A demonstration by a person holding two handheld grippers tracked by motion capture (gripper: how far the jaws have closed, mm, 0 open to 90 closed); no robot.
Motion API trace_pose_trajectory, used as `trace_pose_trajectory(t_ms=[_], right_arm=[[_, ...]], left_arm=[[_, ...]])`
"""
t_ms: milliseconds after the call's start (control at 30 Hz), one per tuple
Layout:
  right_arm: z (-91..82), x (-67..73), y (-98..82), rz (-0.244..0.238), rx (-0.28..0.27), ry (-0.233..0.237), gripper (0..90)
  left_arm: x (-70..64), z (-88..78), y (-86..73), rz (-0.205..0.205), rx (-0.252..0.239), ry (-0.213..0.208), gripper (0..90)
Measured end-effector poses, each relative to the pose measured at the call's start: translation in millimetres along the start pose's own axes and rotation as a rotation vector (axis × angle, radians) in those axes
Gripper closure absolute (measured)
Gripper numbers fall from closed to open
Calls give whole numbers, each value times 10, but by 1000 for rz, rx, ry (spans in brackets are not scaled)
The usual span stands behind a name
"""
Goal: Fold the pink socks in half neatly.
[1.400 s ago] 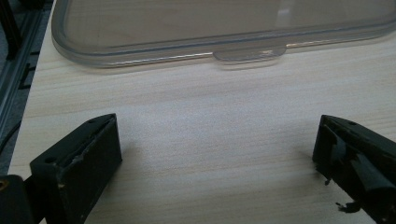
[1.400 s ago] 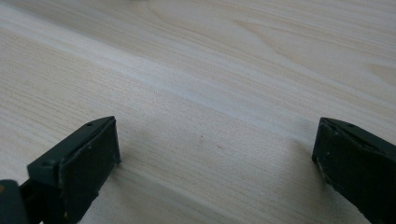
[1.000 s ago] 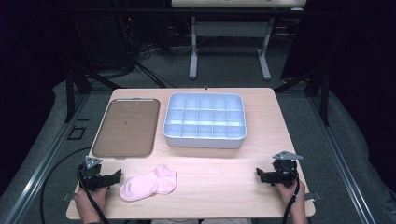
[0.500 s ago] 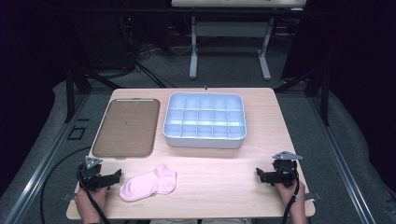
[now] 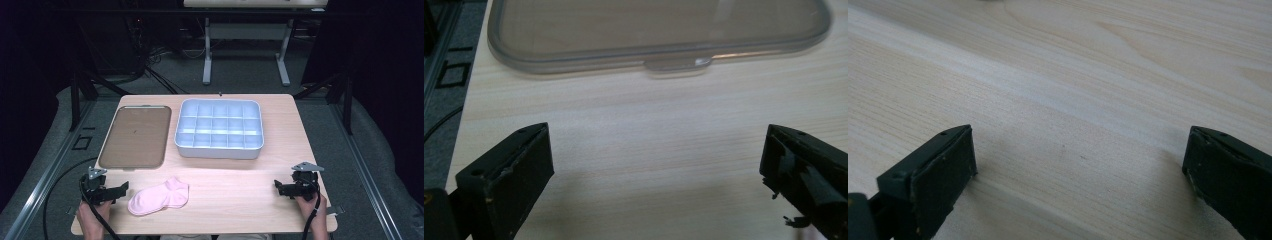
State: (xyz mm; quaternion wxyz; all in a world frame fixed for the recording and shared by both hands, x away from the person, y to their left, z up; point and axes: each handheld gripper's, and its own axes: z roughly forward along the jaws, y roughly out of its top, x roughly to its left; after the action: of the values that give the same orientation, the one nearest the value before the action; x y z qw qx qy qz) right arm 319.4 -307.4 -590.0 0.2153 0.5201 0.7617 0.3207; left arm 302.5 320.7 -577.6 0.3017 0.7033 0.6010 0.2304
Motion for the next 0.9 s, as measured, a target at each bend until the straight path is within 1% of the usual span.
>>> trace_pose_trajectory(t_ms=[67,133,233,367,400,433,467,500,533,567,633,700,800,900], right_arm=[[2,0,-1,-1,-3,-1,2],[2,0,-1,-1,-3,-1,2],[1,1,-1,-2,-3,-2,2],[1,1,-2,-1,-3,-2,2],[2,1,-2,-1,-4,-2,2],[1,1,-2,-1,-3,-2,2],[1,1,-2,-1,-3,-2,2],[1,1,-2,-1,-3,-2,2],[1,1,-2,-1,-3,-2,2],[1,2,-2,-1,-4,-3,2],[0,3,-2,0,-2,-3,2],[1,2,-2,-2,-3,-4,2],[1,2,-2,-2,-4,-4,2],[1,2,-2,-2,-4,-3,2]], left_arm=[[-39,-81,26,-1,-17,-17,2],[-100,-152,52,12,-32,-31,2],[-217,-234,87,46,-42,-63,0],[-389,-304,135,82,-51,-116,0],[-435,-312,146,82,-52,-130,0],[-479,-322,155,90,-49,-150,0],[-529,-327,160,97,-51,-164,0],[-631,-337,161,106,-49,-191,0],[-631,-337,161,106,-49,-191,0],[-694,-340,156,113,-45,-210,0],[-778,-346,143,128,-39,-225,0],[-862,-337,117,135,-39,-245,0],[-968,-284,89,161,-26,-270,0],[-1048,-226,78,170,-18,-288,1]])
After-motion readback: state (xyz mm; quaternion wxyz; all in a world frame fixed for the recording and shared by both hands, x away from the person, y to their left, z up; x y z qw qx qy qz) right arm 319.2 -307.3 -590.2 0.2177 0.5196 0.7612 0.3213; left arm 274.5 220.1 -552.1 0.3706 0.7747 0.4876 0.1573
